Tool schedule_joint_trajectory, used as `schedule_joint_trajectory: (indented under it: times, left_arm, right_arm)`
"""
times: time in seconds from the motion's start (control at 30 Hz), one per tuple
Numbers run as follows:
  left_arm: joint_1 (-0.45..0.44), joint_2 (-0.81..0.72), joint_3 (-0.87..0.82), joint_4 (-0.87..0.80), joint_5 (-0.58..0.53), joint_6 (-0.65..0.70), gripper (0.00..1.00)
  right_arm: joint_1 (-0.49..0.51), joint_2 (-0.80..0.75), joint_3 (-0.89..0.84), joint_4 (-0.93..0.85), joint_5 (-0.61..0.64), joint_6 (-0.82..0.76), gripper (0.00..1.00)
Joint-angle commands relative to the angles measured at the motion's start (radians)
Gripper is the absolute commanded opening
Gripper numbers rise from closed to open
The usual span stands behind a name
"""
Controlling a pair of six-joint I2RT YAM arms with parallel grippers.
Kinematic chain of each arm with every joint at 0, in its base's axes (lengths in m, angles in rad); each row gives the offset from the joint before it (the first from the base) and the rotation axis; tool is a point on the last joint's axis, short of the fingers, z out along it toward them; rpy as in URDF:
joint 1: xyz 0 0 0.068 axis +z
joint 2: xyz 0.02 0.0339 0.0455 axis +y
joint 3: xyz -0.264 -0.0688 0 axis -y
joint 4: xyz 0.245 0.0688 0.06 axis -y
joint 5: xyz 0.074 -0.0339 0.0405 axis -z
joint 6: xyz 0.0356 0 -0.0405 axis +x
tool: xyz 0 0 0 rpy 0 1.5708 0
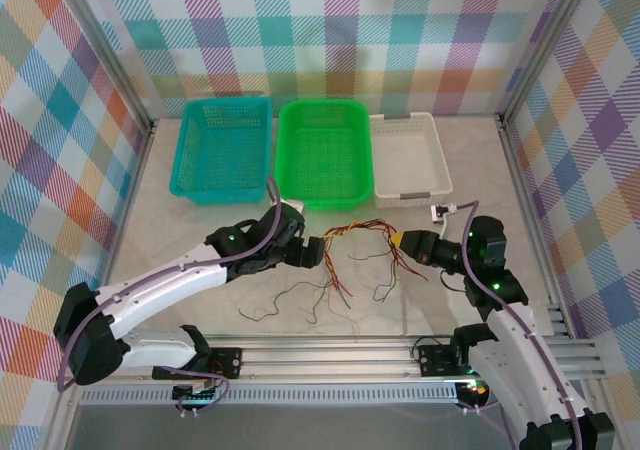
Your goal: Untangle the cables
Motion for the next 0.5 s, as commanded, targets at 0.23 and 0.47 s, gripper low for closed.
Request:
schedule_joint_trajectory:
  times: [0.23,0.47]
  left_arm:
    - [-0.001,0.082,-0.060,0.181,0.030,0.037,0.92]
    - [0.013,0.138,-0.081,0.303,0.095,0.045,0.81]
  right_arm:
    - [-0.003,-0.018,0.058,0.081,-0.105,0.052,0.00]
    - [-0.003,-0.022,0.064,0.092,-0.127,0.076,0.00]
